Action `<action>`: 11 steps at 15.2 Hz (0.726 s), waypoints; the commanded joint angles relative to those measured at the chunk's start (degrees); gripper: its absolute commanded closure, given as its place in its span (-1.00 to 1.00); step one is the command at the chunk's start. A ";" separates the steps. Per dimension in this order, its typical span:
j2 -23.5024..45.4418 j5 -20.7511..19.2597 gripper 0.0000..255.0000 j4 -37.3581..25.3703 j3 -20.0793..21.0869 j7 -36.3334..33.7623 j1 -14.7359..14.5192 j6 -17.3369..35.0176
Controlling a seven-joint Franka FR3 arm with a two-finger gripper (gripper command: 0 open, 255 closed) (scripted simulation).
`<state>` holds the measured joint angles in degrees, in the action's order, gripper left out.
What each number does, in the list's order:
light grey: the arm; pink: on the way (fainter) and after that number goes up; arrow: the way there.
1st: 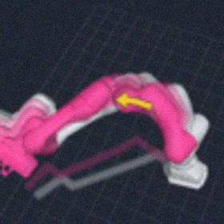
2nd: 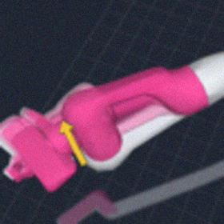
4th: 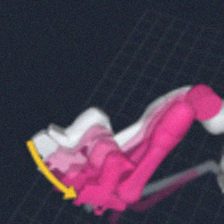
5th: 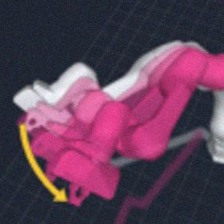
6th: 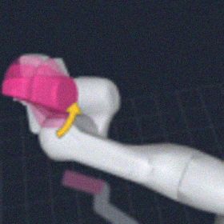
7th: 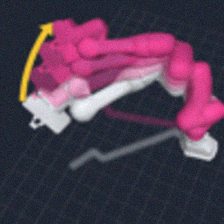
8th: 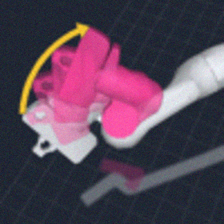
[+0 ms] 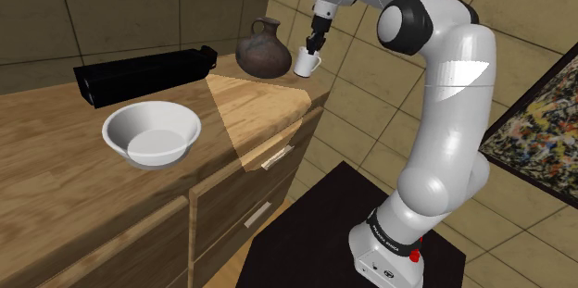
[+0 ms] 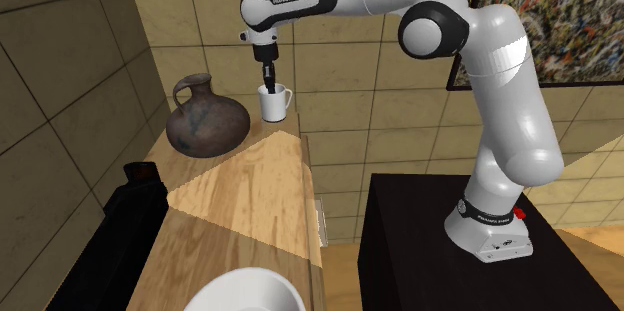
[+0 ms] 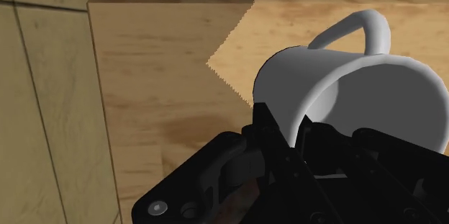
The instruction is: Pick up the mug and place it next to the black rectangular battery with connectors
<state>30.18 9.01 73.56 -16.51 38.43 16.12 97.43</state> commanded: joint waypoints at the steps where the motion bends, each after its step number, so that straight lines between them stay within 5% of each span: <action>1: 0.36 0.04 1.00 -2.26 -0.01 -0.07 0.25 -1.90; 11: 1.65 0.25 1.00 -12.14 -0.02 -0.48 1.35 -10.42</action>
<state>31.69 9.23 62.69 -16.52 37.97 17.30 88.13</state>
